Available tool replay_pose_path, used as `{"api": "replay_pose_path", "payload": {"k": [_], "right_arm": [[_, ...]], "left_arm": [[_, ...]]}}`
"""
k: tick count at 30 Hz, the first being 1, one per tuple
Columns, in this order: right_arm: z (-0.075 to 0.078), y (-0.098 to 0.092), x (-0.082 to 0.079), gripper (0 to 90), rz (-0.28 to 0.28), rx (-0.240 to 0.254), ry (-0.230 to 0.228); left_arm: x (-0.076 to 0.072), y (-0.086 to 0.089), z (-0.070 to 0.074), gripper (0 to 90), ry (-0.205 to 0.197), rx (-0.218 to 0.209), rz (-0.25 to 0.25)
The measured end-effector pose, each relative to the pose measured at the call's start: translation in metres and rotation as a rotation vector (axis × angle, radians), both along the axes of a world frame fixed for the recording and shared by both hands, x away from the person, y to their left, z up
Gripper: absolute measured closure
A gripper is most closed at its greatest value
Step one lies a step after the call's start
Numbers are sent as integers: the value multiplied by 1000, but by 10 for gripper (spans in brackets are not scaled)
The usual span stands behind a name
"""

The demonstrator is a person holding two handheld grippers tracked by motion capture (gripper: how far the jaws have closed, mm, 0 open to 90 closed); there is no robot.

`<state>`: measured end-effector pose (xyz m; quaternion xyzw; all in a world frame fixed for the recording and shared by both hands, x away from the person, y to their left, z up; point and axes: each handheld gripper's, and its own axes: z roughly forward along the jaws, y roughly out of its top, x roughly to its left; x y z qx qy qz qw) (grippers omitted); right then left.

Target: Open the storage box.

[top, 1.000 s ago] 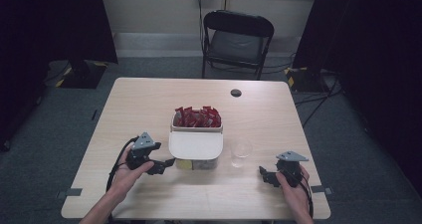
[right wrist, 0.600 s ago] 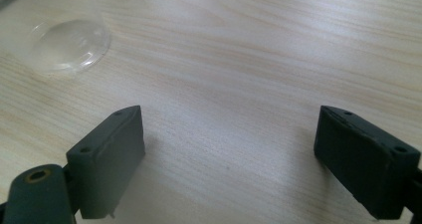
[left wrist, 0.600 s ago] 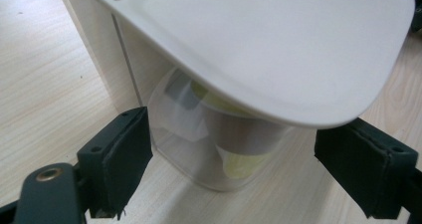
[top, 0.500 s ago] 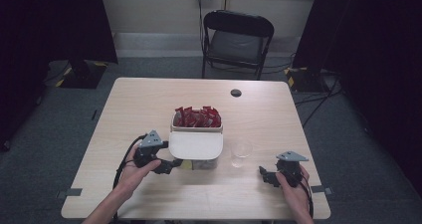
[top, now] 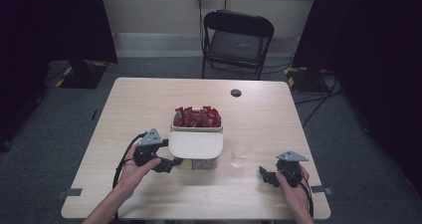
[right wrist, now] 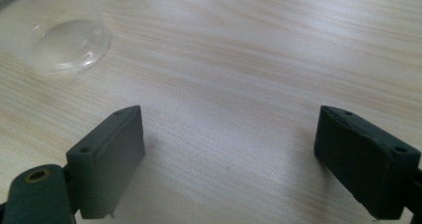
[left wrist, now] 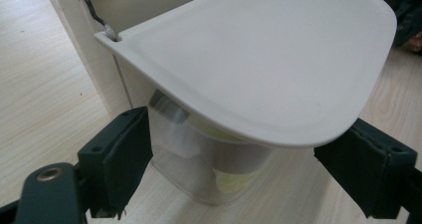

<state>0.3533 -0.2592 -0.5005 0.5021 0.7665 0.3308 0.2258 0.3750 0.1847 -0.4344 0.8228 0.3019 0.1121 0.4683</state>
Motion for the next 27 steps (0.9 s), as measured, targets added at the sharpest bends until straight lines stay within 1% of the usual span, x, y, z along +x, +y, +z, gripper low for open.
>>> {"api": "replay_pose_path", "payload": {"k": [2,3,4,6,7,8,9,11,12,13,14,15,22,23,25,26,27], "right_arm": [[0,0,0,117,0,0,0],[0,0,0,117,0,0,0],[0,0,0,117,0,0,0],[0,0,0,117,0,0,0],[0,0,0,117,1,0,0],[0,0,0,117,0,0,0],[0,0,0,117,1,0,1],[0,0,0,117,0,0,0],[0,0,0,117,0,0,0],[0,0,0,118,0,0,0],[0,0,0,117,0,0,0],[0,0,0,117,0,0,0],[0,0,0,117,0,0,0],[0,0,0,117,0,0,0],[0,0,0,117,0,0,0],[0,0,0,117,0,0,0],[0,0,0,117,0,0,0]], "left_arm": [[0,0,2,146,0,2,0],[0,0,2,144,0,-6,-1],[1,1,3,143,-10,-5,3],[1,0,4,145,-2,-22,4],[2,1,5,145,-11,-16,2],[1,0,6,145,-4,-21,10],[2,1,7,147,-15,-19,9],[2,1,8,153,-10,-19,9],[2,2,10,153,-18,-16,6],[2,2,10,153,-16,-32,9],[2,2,11,152,-16,-21,8],[3,2,12,151,-20,-24,7],[5,3,18,153,-16,-39,5],[5,4,19,153,-17,-32,5],[6,4,21,153,-14,-44,4],[7,4,21,154,-5,-53,5],[7,4,21,154,-8,-48,7]]}}
